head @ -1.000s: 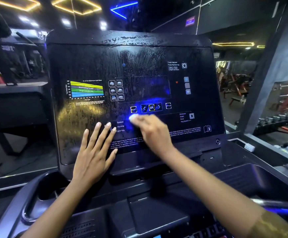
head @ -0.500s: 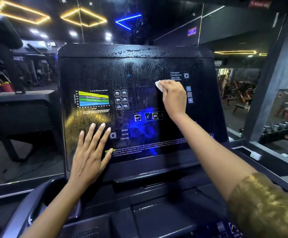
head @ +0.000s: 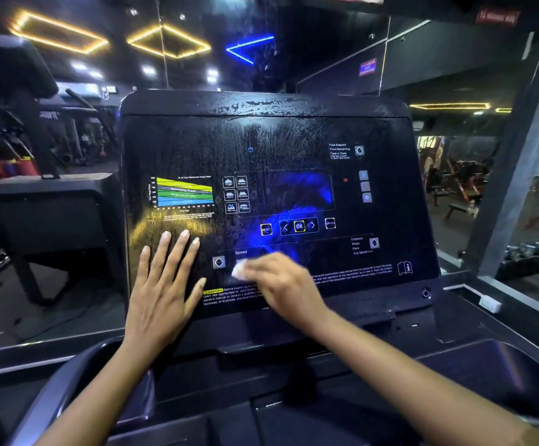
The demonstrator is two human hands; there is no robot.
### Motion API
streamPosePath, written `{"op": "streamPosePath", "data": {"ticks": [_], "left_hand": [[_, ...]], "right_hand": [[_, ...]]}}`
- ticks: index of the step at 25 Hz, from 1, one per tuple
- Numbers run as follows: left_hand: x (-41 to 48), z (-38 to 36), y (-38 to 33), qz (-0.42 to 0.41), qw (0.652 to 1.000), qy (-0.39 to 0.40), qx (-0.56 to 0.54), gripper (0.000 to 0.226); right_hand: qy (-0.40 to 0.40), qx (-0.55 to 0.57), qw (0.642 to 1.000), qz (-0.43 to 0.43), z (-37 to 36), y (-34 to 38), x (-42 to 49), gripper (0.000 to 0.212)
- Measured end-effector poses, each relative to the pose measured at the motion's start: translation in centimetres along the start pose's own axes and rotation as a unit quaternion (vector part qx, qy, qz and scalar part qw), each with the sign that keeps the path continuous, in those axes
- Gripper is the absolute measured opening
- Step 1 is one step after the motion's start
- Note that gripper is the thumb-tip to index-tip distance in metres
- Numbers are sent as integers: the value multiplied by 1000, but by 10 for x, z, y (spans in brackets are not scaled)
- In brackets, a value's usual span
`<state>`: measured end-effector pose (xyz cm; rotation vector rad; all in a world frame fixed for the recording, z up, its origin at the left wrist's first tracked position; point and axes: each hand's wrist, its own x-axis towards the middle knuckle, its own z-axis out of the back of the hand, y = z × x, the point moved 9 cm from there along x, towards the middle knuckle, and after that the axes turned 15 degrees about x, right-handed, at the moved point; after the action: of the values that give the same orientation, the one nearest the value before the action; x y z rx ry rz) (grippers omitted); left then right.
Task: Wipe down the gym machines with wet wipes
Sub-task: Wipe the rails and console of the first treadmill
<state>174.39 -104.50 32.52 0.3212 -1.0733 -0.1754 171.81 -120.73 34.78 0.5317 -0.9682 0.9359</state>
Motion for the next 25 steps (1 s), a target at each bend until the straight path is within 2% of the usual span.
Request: {"op": "streamPosePath", "data": {"ticks": [3,5,6,8,10,13,16,18,20,23,25], "left_hand": [[0,-1,0,4,1000,5,-5,61],[0,0,0,5,1000,9,-8,62],[0,0,0,6,1000,9,-9,62],[0,-1,1,6,1000,9,-13,62],[2,-1,1,2,1000,10,-15,61],[-2,3,2,1,998,5,-58,60],[-13,8,18,36,994,4,-105,60],[-24,9,35,93,987,7,-134,61],[-35,5,52,170,964,17,-203,65],[-42,-8,58,274,891,44,-359,73],[-43,-13,58,312,858,53,-406,76]], "right_hand": [[-159,-23,983,-88,60,-57,64,24],[-184,-78,969,-145,80,-91,101,17],[-179,-93,968,-150,78,-96,111,17],[-153,-104,977,-108,57,-83,112,22],[-113,-99,988,-42,29,-50,95,26],[-45,-54,998,1,-8,-5,48,34],[44,-34,998,42,-40,32,4,29],[70,-12,996,55,-43,39,2,27],[30,15,999,34,-29,23,33,28],[-82,-23,995,-46,5,-20,103,28],[-97,-60,991,-74,9,-29,124,25]]}}
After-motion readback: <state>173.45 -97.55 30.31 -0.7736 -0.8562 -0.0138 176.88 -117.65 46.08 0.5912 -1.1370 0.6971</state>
